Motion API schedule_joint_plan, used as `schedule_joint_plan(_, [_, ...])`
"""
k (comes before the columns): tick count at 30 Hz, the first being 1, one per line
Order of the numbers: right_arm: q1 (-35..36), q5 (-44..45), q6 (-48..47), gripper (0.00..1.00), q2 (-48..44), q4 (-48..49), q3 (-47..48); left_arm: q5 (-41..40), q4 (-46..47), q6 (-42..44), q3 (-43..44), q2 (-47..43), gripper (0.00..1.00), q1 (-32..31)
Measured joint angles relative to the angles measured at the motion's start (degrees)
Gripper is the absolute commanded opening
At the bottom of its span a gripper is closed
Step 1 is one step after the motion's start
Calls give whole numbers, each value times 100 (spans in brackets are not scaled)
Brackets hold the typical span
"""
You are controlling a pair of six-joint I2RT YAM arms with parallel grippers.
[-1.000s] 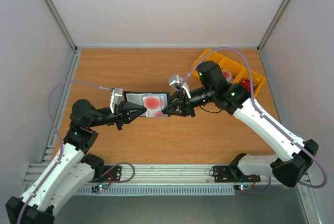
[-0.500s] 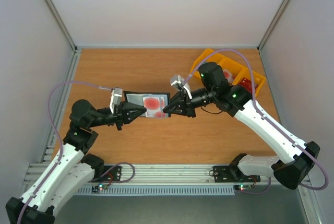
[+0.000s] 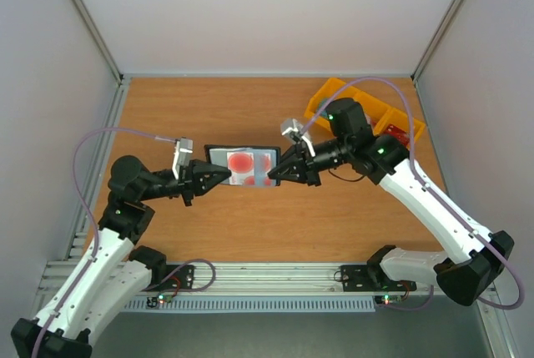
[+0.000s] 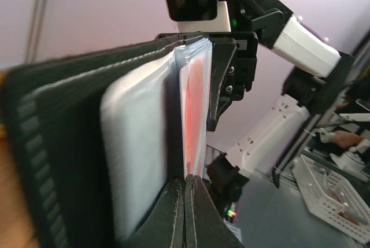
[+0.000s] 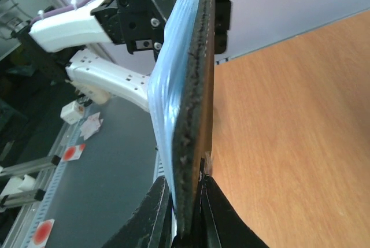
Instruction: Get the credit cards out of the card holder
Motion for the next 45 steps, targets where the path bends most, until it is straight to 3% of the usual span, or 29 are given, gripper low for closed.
schedule_joint_plan(4, [-343,-52,-101,1,-140,-293,0,-17,-46,37,52,-7,0,262])
schedule_joint_plan(16, [-452,-184,-243,1,-179,-566,2,61,-155,125,52,-50,0,286])
schedule_joint_plan(28, [-1300,-107,-94,1,-393,-780,-380,-256,-358,245,52,-205,0,470])
schedule_joint_plan(35, [-1386,348,363,1,-249,-767,-420,-278,-361,221,52,-280,0,505])
schedule_joint_plan(45, [-1386,988,2046,1,702,-649,-1222,-411,50,-459,-140,-369,0,505])
